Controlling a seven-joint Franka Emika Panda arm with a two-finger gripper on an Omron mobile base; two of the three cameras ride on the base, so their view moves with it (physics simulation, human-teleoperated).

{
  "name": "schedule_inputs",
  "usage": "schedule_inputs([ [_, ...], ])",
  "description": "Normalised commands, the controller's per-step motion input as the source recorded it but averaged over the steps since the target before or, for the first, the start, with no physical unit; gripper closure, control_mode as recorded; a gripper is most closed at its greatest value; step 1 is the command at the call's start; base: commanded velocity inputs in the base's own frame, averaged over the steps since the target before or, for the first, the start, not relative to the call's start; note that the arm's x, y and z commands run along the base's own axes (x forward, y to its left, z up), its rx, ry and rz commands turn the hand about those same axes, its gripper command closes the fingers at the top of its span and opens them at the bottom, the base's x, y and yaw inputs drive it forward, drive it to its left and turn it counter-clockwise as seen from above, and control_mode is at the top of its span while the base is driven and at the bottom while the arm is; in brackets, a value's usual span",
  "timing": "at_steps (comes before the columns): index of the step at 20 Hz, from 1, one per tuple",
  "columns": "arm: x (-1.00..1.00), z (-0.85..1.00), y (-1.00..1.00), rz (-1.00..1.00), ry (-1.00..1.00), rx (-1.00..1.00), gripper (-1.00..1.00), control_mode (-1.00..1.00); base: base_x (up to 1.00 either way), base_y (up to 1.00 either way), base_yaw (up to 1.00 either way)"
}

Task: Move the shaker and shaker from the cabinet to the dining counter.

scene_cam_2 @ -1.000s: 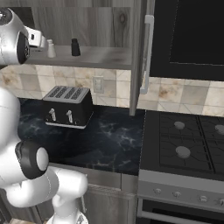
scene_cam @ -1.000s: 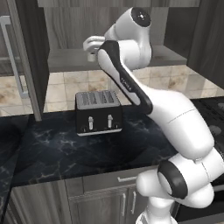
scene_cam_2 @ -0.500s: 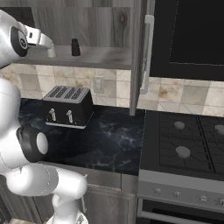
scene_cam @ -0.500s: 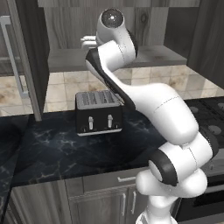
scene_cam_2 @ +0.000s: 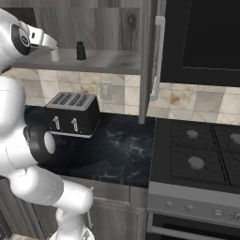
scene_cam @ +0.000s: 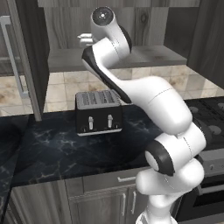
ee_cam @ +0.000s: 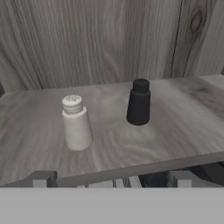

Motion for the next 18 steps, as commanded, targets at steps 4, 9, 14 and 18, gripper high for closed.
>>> schedule_inputs([
  [4, 0.07, 0.00, 0.00, 0.00, 0.00, 0.00, -1.00, -1.00, 0.00, 0.00, 0.00],
  [9, 0.22, -0.10, 0.00, 0.00, 0.00, 0.00, -1.00, -1.00, 0.00, 0.00, 0.00],
  [14, 0.24, -0.11, 0.00, 0.00, 0.00, 0.00, -1.00, -1.00, 0.00, 0.00, 0.00],
  [18, 0.29, 0.00, 0.13, 0.00, 0.00, 0.00, -1.00, -1.00, 0.00, 0.00, 0.00],
])
